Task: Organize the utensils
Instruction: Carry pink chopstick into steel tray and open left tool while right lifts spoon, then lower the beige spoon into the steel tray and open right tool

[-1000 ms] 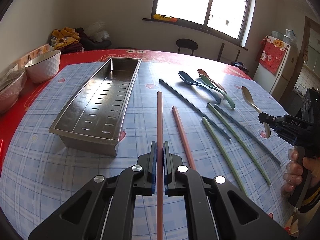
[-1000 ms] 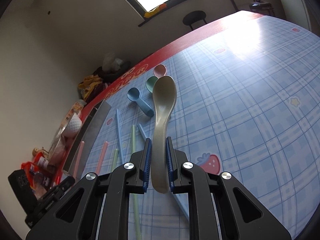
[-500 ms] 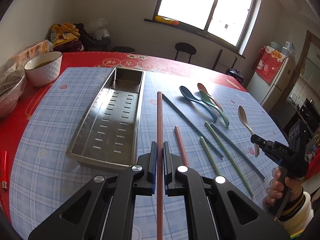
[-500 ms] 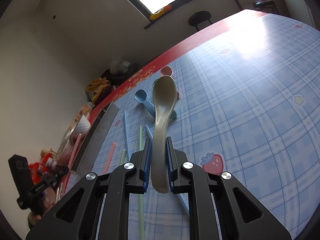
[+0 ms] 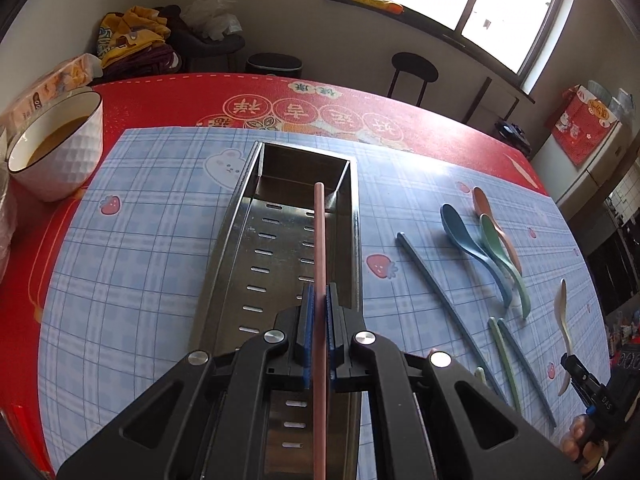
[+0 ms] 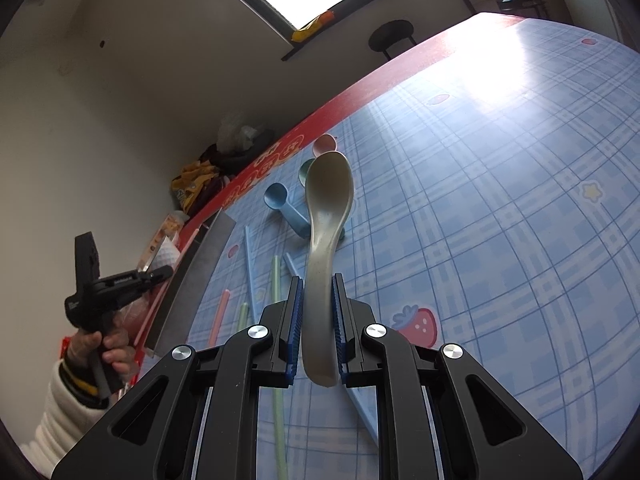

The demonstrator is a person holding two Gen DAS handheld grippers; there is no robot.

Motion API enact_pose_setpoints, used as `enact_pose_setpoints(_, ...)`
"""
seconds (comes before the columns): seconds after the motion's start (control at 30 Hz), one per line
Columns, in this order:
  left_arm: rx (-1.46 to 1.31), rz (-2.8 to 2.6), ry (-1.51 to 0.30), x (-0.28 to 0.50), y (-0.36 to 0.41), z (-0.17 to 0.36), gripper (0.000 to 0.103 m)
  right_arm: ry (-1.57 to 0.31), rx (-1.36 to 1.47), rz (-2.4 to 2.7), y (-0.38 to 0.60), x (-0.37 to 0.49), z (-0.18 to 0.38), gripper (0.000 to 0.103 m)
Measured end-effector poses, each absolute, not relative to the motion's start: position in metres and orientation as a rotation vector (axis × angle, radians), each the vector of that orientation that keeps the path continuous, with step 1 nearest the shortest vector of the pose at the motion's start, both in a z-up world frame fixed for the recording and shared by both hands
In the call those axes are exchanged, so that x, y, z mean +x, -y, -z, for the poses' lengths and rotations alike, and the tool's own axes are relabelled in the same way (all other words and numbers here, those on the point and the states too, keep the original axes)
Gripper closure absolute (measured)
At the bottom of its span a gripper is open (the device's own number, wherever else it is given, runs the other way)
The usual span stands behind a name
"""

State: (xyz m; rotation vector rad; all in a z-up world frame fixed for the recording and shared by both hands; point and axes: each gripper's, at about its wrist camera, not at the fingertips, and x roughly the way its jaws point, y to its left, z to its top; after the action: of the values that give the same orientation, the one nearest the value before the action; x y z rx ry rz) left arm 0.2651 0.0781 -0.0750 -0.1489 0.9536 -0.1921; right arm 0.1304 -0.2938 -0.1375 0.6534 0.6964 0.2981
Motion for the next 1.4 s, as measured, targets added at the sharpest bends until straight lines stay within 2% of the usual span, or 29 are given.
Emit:
enact_pose_setpoints(0.37,-0.125,0.222,-1.023,0.275,-0.073,0.099,0.097,-0.719,0.627,-0.276,0.280,0.137,0.134,0.089)
enact_pose_setpoints(0.5,-0.110,0.232,-0.990,0.269,-0.072,0.092,0.095,-0.722,0.628,-0.266,0.277,0.138,0.134,0.089)
enact_pose_setpoints(0.67,-0.018,0.224,-0.872,0.238,-0.068,0.072,0.071,-0.720,0.632,-0.264,0.277,0.137,0.135,0.089)
enact_pose_setpoints(0.73,0.036,0.195,-0.794,0.219,-0.069,0.064,0.053,-0.719,0.629,-0.263,0.277,0.136,0.135,0.089)
enact_pose_setpoints(0.77,0.059,0.179,-0.754,0.209,-0.071,0.061,0.050,-0.720,0.623,-0.260,0.276,0.136,0.135,0.089)
enact_pose_setpoints(0.83,0.082,0.158,-0.690,0.192,-0.076,0.057,0.032,-0.725,0.610,-0.253,0.273,0.137,0.134,0.089)
enact_pose_setpoints(0.93,0.082,0.114,-0.616,0.169,-0.088,0.055,0.012,-0.733,0.592,-0.239,0.269,0.138,0.133,0.089)
enact_pose_setpoints(1.07,0.098,0.080,-0.558,0.152,-0.100,0.057,0.006,-0.773,0.611,-0.214,0.268,0.144,0.137,0.089)
enact_pose_setpoints(1.4,0.040,0.000,-0.531,0.154,-0.135,0.068,0.006,-0.788,0.539,-0.212,0.234,0.164,0.101,0.089)
